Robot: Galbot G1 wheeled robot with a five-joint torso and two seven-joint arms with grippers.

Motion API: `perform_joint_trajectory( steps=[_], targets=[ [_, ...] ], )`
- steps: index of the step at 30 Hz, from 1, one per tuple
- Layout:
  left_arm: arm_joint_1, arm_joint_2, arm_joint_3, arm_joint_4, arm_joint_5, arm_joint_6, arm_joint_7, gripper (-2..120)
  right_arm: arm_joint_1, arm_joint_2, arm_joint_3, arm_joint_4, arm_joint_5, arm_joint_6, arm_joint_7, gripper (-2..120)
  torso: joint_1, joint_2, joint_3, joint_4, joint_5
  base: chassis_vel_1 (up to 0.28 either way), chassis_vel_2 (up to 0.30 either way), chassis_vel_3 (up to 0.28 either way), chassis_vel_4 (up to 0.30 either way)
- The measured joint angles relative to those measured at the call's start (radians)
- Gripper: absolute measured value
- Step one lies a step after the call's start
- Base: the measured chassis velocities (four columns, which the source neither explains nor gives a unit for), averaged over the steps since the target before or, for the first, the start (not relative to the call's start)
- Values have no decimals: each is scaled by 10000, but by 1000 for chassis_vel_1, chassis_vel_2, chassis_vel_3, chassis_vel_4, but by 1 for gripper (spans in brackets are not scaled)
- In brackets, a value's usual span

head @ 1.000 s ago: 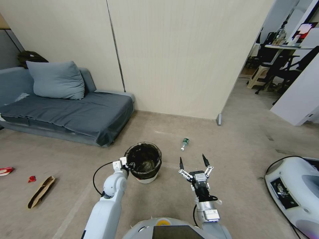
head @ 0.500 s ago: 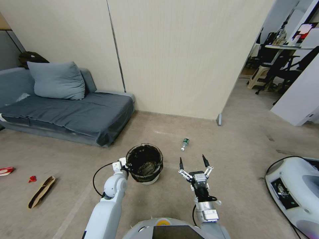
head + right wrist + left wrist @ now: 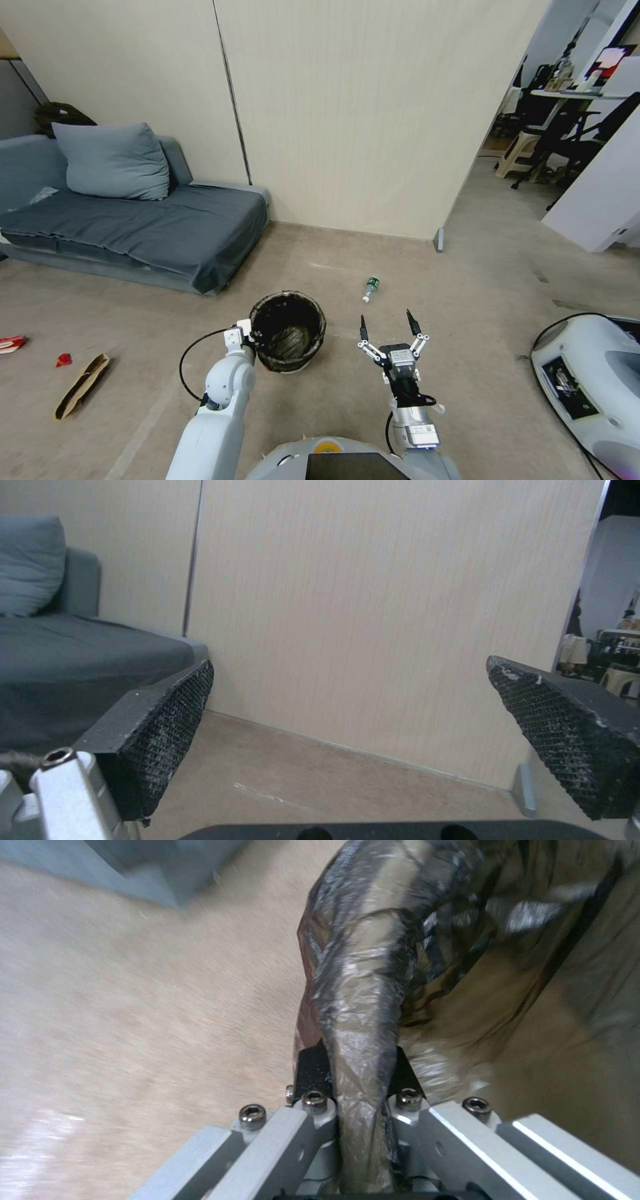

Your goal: Pick up the trash bin, then pick up the garbage from the floor and place it into the trash bin.

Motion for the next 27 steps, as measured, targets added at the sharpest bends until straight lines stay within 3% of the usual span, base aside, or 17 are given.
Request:
perform_joint_trajectory(
  steps=[5, 7, 16, 27],
  targets=[
    [382, -21, 28, -876, 516, -8, 184, 1, 0, 0, -2, 5, 65, 33, -40, 100, 0, 1, 0, -2, 0, 0, 0, 0, 0],
    [766, -30, 85, -1563, 891, -104, 246, 1, -18, 0, 4, 14, 78, 84, -71, 100, 0, 0, 0, -1, 1, 0, 0, 0, 0],
    [1876, 259, 303, -3560, 1678, -370, 46, 1, -100, 0, 68, 97, 168, 202, -121, 100, -1, 1, -1, -1, 1, 0, 0, 0, 0],
    [2559, 185, 487, -4075, 1854, -621, -225, 1, -95, 0, 68, 108, 193, 212, -127, 100, -1, 0, -2, -2, -1, 0, 0, 0, 0]
  ],
)
